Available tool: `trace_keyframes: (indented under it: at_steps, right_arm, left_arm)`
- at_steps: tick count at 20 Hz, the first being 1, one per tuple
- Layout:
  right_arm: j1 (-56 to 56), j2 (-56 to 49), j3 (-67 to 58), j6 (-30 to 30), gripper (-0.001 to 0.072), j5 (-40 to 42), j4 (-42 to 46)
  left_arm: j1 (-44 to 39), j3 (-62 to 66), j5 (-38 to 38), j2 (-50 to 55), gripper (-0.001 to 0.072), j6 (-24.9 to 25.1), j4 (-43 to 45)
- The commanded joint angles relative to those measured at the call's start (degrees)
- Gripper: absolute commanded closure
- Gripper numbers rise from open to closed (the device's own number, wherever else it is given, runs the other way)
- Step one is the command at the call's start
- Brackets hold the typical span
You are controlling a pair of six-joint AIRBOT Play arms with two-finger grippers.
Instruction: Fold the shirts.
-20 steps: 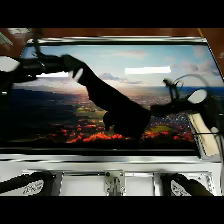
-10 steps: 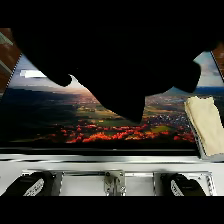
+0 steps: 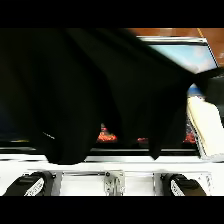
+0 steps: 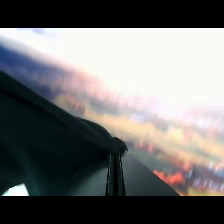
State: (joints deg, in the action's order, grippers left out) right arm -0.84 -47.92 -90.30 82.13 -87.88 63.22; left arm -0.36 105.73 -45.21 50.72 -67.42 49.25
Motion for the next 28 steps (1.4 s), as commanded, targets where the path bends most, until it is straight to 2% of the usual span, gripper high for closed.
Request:
trace_keyframes:
  at_steps: [1, 5, 6, 9, 10, 15, 16, 17, 18, 19, 21, 22, 24, 26, 28]
  right_arm:
    - [-0.04, -6.91, 6.93, 2.23, 0.0644, -6.62, 1.95]
    - [-0.04, -17.77, 19.61, 2.49, 0.0644, 7.58, 1.79]
    - [-0.04, -21.09, 21.64, 2.84, 0.0644, 11.63, 1.46]
    - [-0.04, -31.65, 22.99, 2.82, 0.0638, 20.74, -2.8]
    - [-0.04, -34.29, 22.99, 2.82, 0.0638, 23.17, -5.18]
    - [-0.04, -40.15, 22.99, 2.86, 0.0637, 33.14, -12.48]
    - [-0.04, -40.24, 22.99, 2.67, 0.0609, 34.62, -13.51]
    - [-0.04, -40.02, 22.97, 2.38, 0.0405, 35.89, -15.15]
    - [-0.31, -39.69, 22.71, 0.7, 0.0143, 37.05, -16.87]
    - [-0.96, -38.86, 21.73, -2.05, 0.0066, 35.36, -17.99]
    - [-3.52, -36.06, 18.36, -7.52, 0.0067, 27.43, -15.23]
    - [-5.11, -34.42, 16.83, -9.22, 0.0067, 23.26, -11.17]
    - [-8.87, -30.56, 16.11, -8.33, 0.0068, 14.64, 0.44]
    - [-12.41, -29.14, 17.29, -8.26, 0.0068, 5.92, 8.74]
    - [-16.31, -29.11, 21.64, -8.28, 0.0068, 0.35, 8.39]
  left_arm:
    - [0.11, -1.33, -4.85, 5.92, 0.0673, -1.9, 7.1]
    - [0.09, -6.56, -8.61, 17.14, 0.0673, -2.54, 7.34]
    - [0.09, -7.82, -8.39, 20.7, 0.0673, -4.42, 7.34]
    - [-0.13, -9.16, -9.81, 31.71, 0.0672, -15.58, 7.1]
    - [-0.2, -9.18, -10.93, 34.8, 0.0673, -17.75, 6.43]
    - [-2.05, -9.18, -17.03, 46.25, 0.0671, -18.4, 0.9]
    - [-2.62, -9.18, -18.03, 47.6, 0.0631, -18.43, 0.74]
    - [-2.95, -9.18, -18.99, 48.5, 0.0505, -18.43, 0.42]
    - [-2.82, -9.18, -20.15, 48.72, 0.028, -18.86, 0.31]
    - [-1.97, -8.9, -22.38, 48.61, 0.0107, -19.85, 0.48]
    - [1.64, -7.37, -32.24, 48.28, 0.0113, -20.11, 1.57]
    - [3.76, -7.28, -37.53, 47.78, 0.0117, -21.51, 3.8]
    - [7.21, -7.91, -48.13, 46.18, 0.012, -21.92, 9.25]
    - [8.98, -13.42, -50.86, 41.72, 0.0119, -19.58, 15.67]
    - [10.16, -24.24, -46.9, 35.5, 0.0095, -19.23, 18.93]
